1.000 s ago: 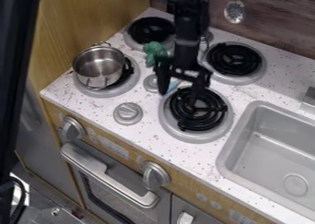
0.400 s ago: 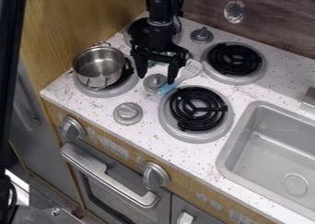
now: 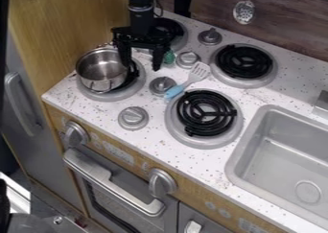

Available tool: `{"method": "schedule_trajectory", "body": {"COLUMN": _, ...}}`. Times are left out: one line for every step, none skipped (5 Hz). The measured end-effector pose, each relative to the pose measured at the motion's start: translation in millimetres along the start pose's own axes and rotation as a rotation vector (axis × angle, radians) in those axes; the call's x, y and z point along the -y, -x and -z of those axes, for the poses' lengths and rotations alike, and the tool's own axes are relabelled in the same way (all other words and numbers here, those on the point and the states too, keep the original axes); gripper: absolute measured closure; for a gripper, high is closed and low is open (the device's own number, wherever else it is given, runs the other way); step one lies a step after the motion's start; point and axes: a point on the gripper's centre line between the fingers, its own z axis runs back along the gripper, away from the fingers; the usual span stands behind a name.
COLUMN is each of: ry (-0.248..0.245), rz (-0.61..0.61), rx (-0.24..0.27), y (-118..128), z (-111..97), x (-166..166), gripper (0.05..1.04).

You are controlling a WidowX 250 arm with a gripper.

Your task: Move the silver pot to the lower right burner

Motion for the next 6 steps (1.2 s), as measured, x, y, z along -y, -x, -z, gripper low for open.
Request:
{"method": "schedule_trajectory", "body": {"ry": -0.022, "rz": -0.014, "rx": 0.002, "y": -4.8, "z": -5.1, "x": -12.3, "gripper": 0.090}}
{"method": "schedule_trajectory", "body": {"ry": -0.048, "rz": -0.011, "rx": -0.097, "y": -7.0, "z": 22.7, "x": -17.3, "gripper": 0.090}}
{"method": "schedule_trajectory", "body": {"ry": -0.082, "rz": -0.011, "rx": -0.129, "y": -10.0, "z": 34.5, "x": -22.6, "gripper": 0.123}}
{"method": "schedule_trajectory", "body": {"ry": -0.070, "rz": -0.037, "rx": -0.089, "y": -1.8, "z": 41.9, "x": -22.1, "gripper": 0.392}}
{"method": "schedule_trajectory", "body": {"ry": -0.093, "rz": -0.022, "rx": -0.097, "y": 13.9, "z": 35.4, "x": -19.0, "gripper": 0.688}}
{"method": "schedule_trajectory", "body": {"ry": -0.067, "rz": -0.021, "rx": -0.001, "y": 26.6, "z": 19.1, "x": -11.1, "gripper": 0.914}}
